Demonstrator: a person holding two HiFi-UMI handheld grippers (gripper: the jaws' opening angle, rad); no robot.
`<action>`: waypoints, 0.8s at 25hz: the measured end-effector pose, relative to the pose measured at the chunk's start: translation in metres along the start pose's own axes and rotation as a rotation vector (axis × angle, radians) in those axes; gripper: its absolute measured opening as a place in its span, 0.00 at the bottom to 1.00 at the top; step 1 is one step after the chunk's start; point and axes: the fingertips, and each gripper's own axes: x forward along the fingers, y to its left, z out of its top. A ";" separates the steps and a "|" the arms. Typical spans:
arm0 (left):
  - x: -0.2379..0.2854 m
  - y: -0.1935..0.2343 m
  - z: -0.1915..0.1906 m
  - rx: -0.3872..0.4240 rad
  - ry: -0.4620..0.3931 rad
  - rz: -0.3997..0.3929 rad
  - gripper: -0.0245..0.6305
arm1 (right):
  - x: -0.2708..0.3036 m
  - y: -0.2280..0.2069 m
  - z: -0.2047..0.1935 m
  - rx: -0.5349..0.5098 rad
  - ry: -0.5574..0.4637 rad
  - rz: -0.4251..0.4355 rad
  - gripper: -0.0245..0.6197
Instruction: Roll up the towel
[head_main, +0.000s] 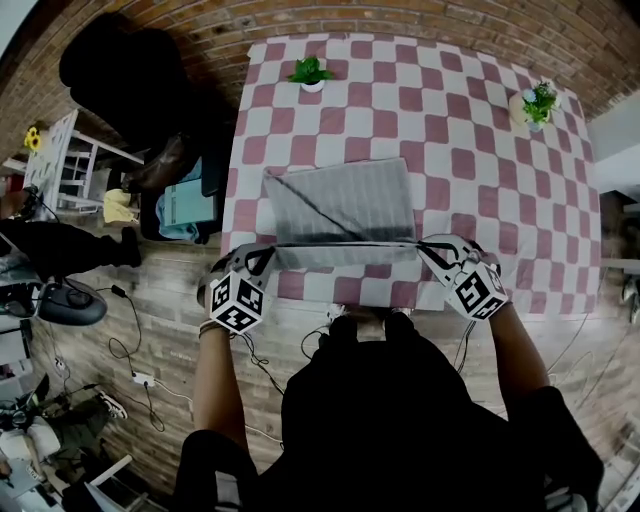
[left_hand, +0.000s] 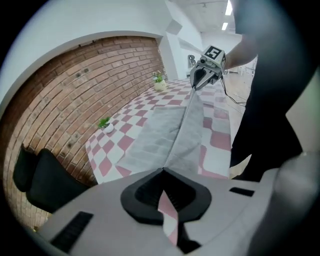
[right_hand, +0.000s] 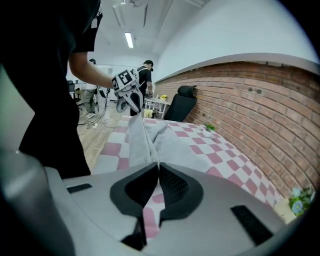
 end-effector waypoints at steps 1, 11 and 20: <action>0.003 0.010 0.003 -0.001 -0.007 0.015 0.03 | 0.004 -0.011 0.003 -0.002 -0.005 -0.025 0.06; 0.046 0.111 0.025 0.008 -0.027 0.081 0.03 | 0.058 -0.111 0.015 -0.018 0.001 -0.167 0.06; 0.111 0.164 0.028 -0.043 0.017 0.121 0.05 | 0.113 -0.167 -0.015 0.116 0.072 -0.234 0.06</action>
